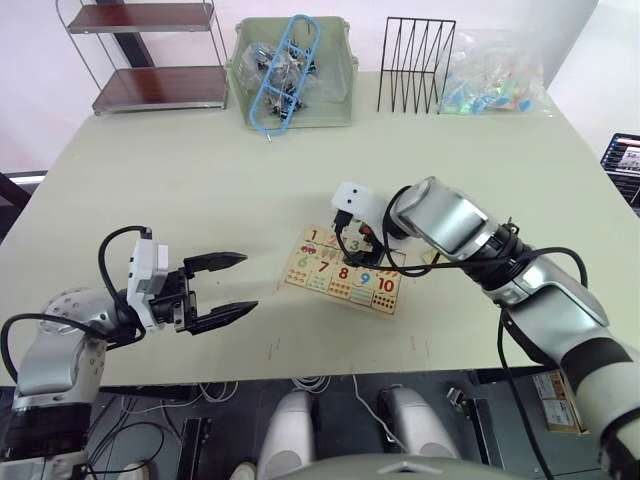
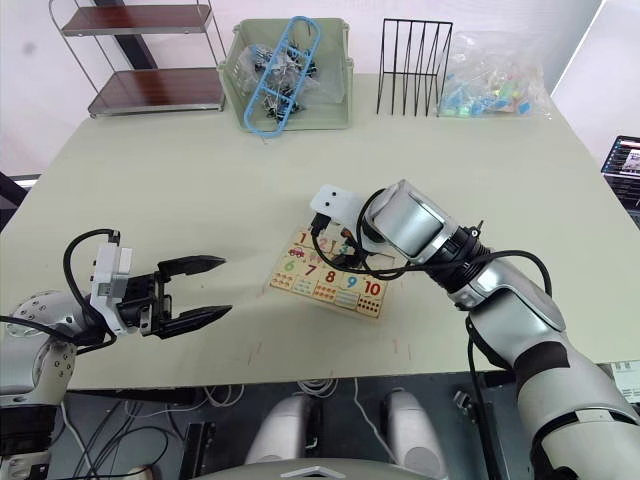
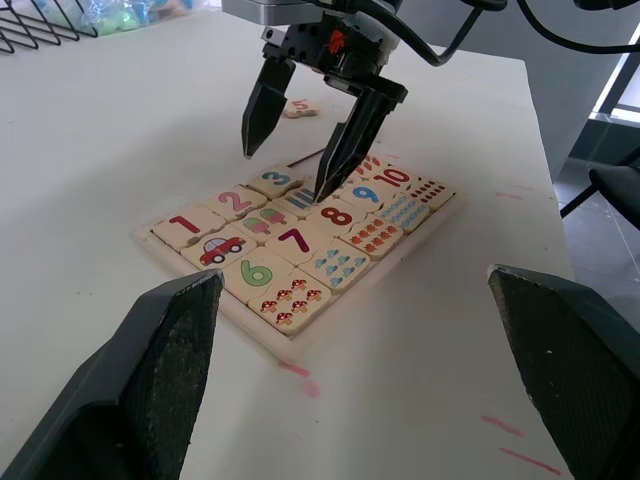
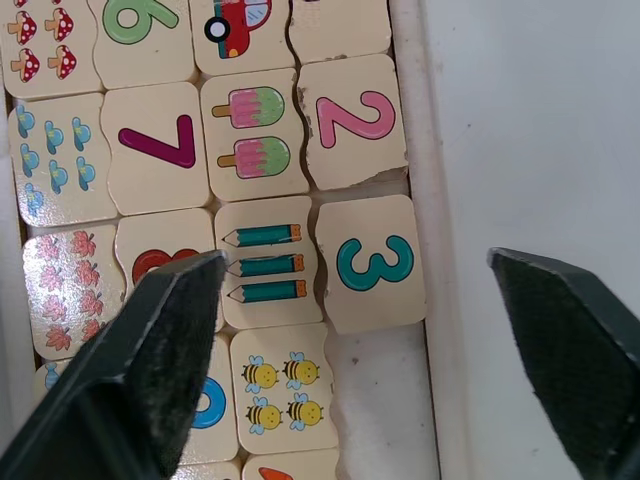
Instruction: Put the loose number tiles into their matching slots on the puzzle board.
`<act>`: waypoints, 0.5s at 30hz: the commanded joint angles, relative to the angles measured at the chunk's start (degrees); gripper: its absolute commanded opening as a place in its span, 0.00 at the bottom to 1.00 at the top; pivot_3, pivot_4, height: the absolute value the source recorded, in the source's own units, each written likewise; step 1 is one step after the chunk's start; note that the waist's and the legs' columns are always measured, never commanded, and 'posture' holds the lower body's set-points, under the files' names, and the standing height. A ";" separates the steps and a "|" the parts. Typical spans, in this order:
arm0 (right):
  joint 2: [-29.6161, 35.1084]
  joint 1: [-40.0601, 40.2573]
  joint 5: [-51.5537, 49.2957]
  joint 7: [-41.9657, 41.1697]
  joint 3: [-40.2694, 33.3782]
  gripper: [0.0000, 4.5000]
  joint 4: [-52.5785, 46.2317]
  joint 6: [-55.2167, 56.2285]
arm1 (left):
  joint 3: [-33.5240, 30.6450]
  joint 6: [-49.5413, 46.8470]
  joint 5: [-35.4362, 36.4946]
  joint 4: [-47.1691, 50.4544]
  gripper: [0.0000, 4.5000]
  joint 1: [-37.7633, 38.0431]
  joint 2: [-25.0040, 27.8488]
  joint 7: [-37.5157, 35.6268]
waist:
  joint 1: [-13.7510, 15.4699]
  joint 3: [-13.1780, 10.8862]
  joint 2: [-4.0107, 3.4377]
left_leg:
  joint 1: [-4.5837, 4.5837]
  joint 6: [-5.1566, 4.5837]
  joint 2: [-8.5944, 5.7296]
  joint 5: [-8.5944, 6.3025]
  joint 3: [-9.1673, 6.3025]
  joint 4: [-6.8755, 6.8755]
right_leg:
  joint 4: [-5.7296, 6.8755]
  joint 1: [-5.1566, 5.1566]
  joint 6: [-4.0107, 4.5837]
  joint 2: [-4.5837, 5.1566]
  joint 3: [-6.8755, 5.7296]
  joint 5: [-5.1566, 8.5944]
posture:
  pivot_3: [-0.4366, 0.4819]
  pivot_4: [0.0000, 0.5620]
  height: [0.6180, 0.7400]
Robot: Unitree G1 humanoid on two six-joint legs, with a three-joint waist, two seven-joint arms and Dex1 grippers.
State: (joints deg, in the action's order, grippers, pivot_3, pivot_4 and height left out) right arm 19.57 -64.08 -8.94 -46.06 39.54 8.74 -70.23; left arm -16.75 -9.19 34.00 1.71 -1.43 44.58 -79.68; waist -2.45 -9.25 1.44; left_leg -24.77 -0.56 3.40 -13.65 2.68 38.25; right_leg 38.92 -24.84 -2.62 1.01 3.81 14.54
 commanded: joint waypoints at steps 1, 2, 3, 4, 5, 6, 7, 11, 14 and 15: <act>2.10 -0.72 -0.64 -1.53 -2.51 0.99 -4.00 0.79 | -0.54 0.68 0.93 1.36 1.00 -0.11 -0.05 0.00 | 0.00 0.00 0.00 | 0.00 0.00 0.00 0.00 0.00 0.00 | 0.00 0.00 0.00 0.00 0.00 0.00 | 0.48 0.27 1.00; 2.71 -0.31 -0.87 -1.76 -2.92 0.99 -4.73 1.06 | -0.54 0.78 0.91 1.33 1.00 -0.16 -0.10 0.02 | 0.01 0.00 0.00 | -0.01 0.00 0.00 0.00 0.00 0.00 | 0.00 0.00 0.00 0.00 0.00 0.00 | 0.48 0.27 1.00; 3.31 0.13 -1.04 -1.92 -3.34 0.99 -5.42 1.34 | -0.54 0.86 0.89 1.31 1.00 -0.20 -0.15 0.04 | 0.01 0.00 0.00 | -0.01 0.00 0.00 0.00 0.00 0.00 | 0.00 0.00 0.00 0.00 0.00 0.00 | 0.48 0.27 1.00; 3.92 0.77 -1.26 -1.98 -4.03 0.99 -6.11 1.67 | -0.55 0.96 0.86 1.25 1.00 -0.27 -0.20 0.05 | 0.03 0.00 0.00 | 0.00 0.00 0.00 0.00 0.00 0.00 | -0.01 0.00 0.00 0.00 0.00 0.00 | 0.48 0.27 1.00; 4.66 1.54 -1.58 -2.12 -4.79 0.99 -6.90 2.01 | -0.56 1.05 0.83 1.17 1.00 -0.33 -0.23 0.05 | 0.03 0.00 0.00 | -0.01 0.00 0.00 0.00 0.00 0.00 | -0.01 0.00 0.00 0.00 0.00 0.00 | 0.48 0.27 1.00; 5.12 2.06 -1.78 -2.23 -5.28 0.99 -7.44 2.20 | -0.56 1.11 0.81 1.12 1.00 -0.37 -0.25 0.05 | 0.03 0.00 0.00 | -0.01 0.00 0.00 0.00 0.00 0.00 | -0.01 0.00 0.00 0.00 0.00 0.00 | 0.48 0.27 1.00; 5.70 2.98 -2.07 -2.45 -6.21 0.99 -8.19 2.81 | -0.57 1.15 0.78 1.10 1.00 -0.41 -0.28 0.06 | 0.03 0.00 0.00 | 0.00 0.00 0.00 0.00 0.00 0.00 | -0.01 0.00 0.00 0.00 0.00 0.00 | 0.48 0.27 1.00; 7.55 6.62 -1.99 -2.15 -9.39 0.69 -10.18 6.98 | -0.59 1.27 0.74 0.95 1.00 -0.55 -0.34 0.04 | 0.07 0.00 0.00 | -0.01 0.00 0.00 0.00 0.00 0.00 | -0.02 0.01 0.00 0.00 0.00 0.00 | 0.48 0.27 1.00; 8.93 10.54 -1.76 -2.28 -12.14 0.36 -11.03 13.47 | -0.78 1.17 0.90 1.04 1.00 -0.62 -0.48 0.51 | 0.08 0.00 0.00 | 0.00 0.00 0.00 0.00 0.00 0.00 | -0.01 0.00 -0.01 0.00 0.00 0.00 | 0.48 0.27 1.00; 9.14 11.42 -1.90 -2.41 -12.80 0.22 -11.11 14.31 | -0.87 1.11 0.97 1.09 1.00 -0.57 -0.54 0.69 | 0.06 0.00 0.00 | -0.01 0.00 0.00 0.00 0.00 0.00 | -0.01 0.00 -0.01 0.00 0.00 0.00 | 0.48 0.27 1.00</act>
State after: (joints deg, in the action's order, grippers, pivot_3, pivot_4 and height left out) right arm 28.39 -52.71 -10.56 -48.31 29.34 -0.16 -58.50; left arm -16.66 -8.49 33.96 1.68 -1.90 44.04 -79.42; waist -2.38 -9.24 1.44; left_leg -24.77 -0.56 3.40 -13.65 2.69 38.25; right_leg 38.90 -24.84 -2.63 1.01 3.82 14.55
